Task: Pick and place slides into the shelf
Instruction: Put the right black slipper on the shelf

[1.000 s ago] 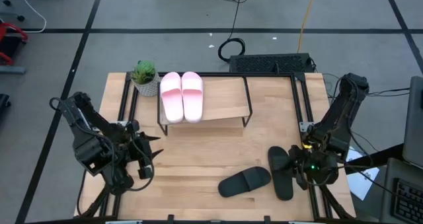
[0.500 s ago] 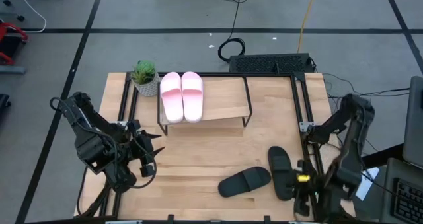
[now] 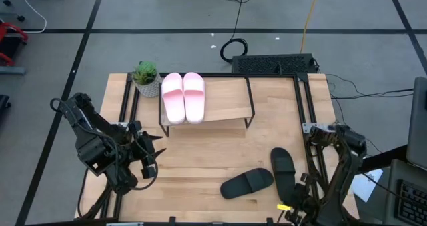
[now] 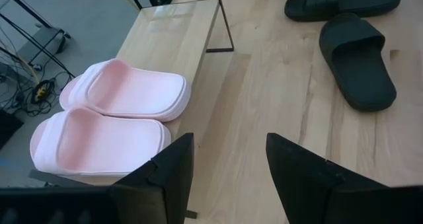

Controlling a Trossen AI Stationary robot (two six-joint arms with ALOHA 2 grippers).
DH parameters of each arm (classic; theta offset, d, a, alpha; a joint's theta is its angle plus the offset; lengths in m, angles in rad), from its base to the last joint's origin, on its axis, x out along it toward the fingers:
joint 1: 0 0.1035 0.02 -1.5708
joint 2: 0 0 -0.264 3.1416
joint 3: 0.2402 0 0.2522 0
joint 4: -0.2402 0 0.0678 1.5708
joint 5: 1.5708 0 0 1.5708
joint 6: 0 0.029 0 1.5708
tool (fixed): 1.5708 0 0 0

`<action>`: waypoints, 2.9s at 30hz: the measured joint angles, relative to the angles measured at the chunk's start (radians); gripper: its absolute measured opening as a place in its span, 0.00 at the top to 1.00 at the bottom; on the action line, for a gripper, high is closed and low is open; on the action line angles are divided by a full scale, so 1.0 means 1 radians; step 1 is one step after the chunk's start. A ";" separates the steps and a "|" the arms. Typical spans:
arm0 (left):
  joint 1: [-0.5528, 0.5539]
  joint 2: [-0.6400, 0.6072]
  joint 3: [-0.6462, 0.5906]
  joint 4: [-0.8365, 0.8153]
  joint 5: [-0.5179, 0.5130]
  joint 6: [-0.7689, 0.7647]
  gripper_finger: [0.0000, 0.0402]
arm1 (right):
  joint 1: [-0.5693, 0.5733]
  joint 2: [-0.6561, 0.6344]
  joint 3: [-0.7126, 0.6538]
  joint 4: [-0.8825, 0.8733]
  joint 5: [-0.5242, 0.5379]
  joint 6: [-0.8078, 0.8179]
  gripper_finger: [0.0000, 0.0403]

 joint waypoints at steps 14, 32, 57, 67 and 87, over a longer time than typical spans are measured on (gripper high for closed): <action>0.000 0.000 0.000 0.001 0.017 0.003 0.52 | -0.005 0.021 -0.005 -0.008 0.108 -0.055 0.77; 0.000 0.000 0.000 0.000 0.017 0.013 0.52 | -0.042 0.021 -0.160 -0.009 0.081 -0.054 0.77; 0.000 0.000 0.000 0.000 0.016 0.030 0.52 | -0.047 0.021 -0.236 0.077 0.050 -0.076 0.77; 0.000 0.000 0.000 0.000 0.016 0.029 0.52 | -0.047 0.021 -0.273 0.079 0.052 -0.066 0.77; 0.000 0.000 0.000 0.000 0.003 0.028 0.52 | -0.048 0.020 -0.273 -0.005 0.060 -0.026 0.77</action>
